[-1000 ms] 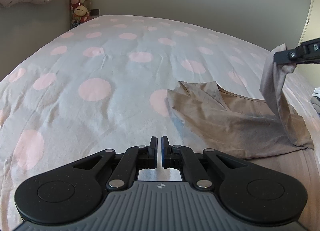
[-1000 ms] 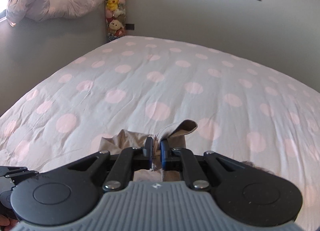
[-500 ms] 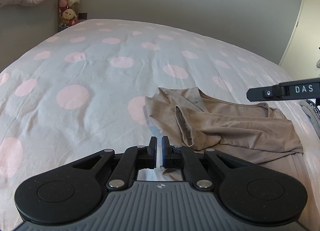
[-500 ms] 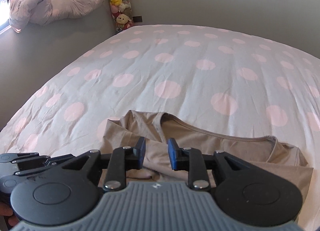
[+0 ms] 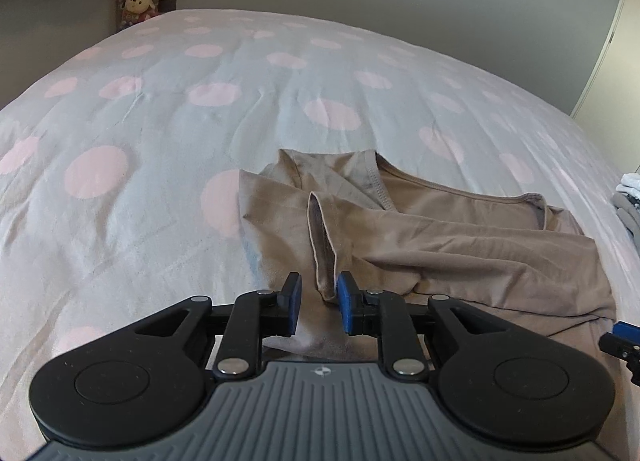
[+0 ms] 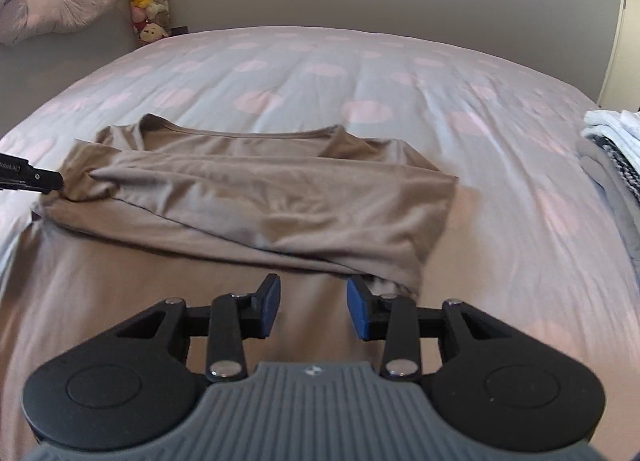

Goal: Fold clothes

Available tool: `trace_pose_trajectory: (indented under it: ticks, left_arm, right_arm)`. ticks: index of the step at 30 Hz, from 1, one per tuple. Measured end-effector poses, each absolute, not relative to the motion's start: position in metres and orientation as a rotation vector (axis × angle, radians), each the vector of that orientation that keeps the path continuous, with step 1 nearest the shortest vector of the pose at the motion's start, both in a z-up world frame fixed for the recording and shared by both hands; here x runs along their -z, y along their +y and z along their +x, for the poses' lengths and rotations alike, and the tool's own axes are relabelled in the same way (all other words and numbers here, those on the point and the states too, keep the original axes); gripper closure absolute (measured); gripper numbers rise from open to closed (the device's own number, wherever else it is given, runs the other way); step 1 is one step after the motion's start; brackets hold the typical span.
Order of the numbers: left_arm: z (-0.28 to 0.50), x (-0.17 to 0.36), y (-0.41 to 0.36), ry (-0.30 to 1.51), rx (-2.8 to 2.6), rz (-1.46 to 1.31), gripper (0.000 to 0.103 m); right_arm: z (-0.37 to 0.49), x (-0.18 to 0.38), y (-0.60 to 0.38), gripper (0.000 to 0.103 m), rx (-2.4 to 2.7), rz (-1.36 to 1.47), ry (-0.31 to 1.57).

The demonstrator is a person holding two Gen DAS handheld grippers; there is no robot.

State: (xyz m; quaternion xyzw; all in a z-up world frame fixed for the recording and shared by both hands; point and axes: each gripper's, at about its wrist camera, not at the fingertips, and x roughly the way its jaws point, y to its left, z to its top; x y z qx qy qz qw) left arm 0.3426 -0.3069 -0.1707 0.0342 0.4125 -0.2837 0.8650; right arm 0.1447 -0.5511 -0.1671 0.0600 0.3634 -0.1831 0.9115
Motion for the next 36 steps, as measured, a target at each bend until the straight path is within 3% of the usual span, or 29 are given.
trace_pose_trajectory:
  ticks: [4, 10, 13, 15, 16, 17, 19, 20, 23, 29, 36]
  left_arm:
    - [0.338, 0.176, -0.316, 0.860, 0.597, 0.116, 0.084]
    - [0.334, 0.179, -0.322, 0.850, 0.614, 0.135, 0.067]
    - [0.334, 0.179, -0.324, 0.846, 0.624, 0.126, 0.066]
    - [0.336, 0.181, -0.323, 0.851, 0.628, 0.118, 0.070]
    - [0.336, 0.182, -0.322, 0.851, 0.626, 0.114, 0.078]
    - [0.337, 0.182, -0.321, 0.847, 0.623, 0.112, 0.088]
    - [0.337, 0.180, -0.318, 0.830, 0.626, 0.103, 0.098]
    - [0.337, 0.178, -0.316, 0.823, 0.630, 0.094, 0.101]
    - [0.337, 0.168, -0.311, 0.795, 0.628, 0.067, 0.102]
    - [0.344, 0.146, -0.297, 0.812, 0.597, 0.055, 0.102]
    - [0.350, 0.175, -0.293, 0.916, 0.525, 0.157, 0.102]
  right_arm:
    - [0.134, 0.173, -0.561, 0.063, 0.400, 0.053, 0.744]
    - [0.132, 0.178, -0.569, 0.064, 0.439, -0.067, 0.740]
    - [0.140, 0.183, -0.572, 0.065, 0.448, -0.103, 0.744]
    - [0.147, 0.187, -0.571, 0.065, 0.444, -0.135, 0.743]
    - [0.148, 0.188, -0.570, 0.066, 0.445, -0.146, 0.743]
    - [0.150, 0.190, -0.568, 0.074, 0.447, -0.158, 0.744]
    - [0.153, 0.193, -0.564, 0.086, 0.450, -0.181, 0.745]
    - [0.152, 0.190, -0.565, 0.087, 0.455, -0.170, 0.735]
    - [0.148, 0.182, -0.569, 0.094, 0.488, -0.142, 0.704]
    - [0.138, 0.176, -0.580, 0.094, 0.520, -0.087, 0.683]
    - [0.143, 0.186, -0.576, 0.095, 0.456, -0.080, 0.763]
